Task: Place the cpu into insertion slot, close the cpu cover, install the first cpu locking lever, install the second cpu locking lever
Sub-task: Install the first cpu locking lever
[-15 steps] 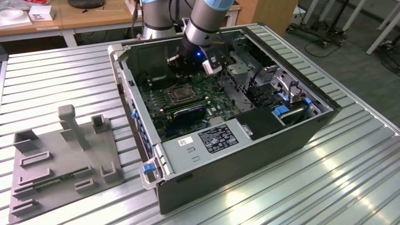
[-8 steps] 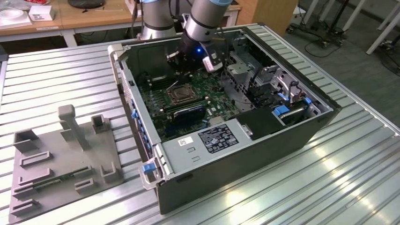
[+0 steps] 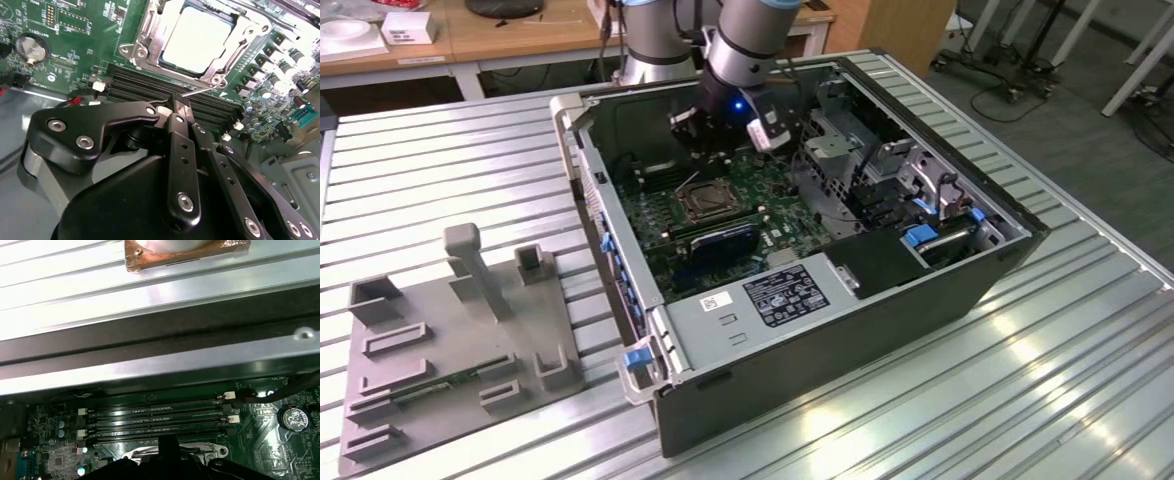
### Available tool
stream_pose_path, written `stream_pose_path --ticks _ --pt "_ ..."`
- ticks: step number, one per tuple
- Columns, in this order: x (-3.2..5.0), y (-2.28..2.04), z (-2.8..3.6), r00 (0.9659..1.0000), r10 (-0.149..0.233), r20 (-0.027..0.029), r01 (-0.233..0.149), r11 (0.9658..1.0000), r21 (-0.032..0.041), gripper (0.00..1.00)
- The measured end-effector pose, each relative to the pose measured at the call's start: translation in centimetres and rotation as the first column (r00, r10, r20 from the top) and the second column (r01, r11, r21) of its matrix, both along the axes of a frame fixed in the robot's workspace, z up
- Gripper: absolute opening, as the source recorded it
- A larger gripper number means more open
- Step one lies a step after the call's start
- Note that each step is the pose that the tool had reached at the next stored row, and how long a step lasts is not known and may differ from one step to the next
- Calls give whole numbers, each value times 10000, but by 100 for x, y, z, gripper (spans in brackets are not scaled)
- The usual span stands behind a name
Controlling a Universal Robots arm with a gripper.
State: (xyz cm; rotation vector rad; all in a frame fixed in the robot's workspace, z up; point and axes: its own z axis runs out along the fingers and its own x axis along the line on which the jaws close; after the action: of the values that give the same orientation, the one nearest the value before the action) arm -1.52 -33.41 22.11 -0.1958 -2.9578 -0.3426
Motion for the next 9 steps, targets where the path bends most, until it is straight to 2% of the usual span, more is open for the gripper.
stream_pose_path --ticks 4,9 --pt "-88 0 1 9999 -1 163 1 10000 9 11" --pt "-173 0 1 9995 -1 311 0 10000 29 11"
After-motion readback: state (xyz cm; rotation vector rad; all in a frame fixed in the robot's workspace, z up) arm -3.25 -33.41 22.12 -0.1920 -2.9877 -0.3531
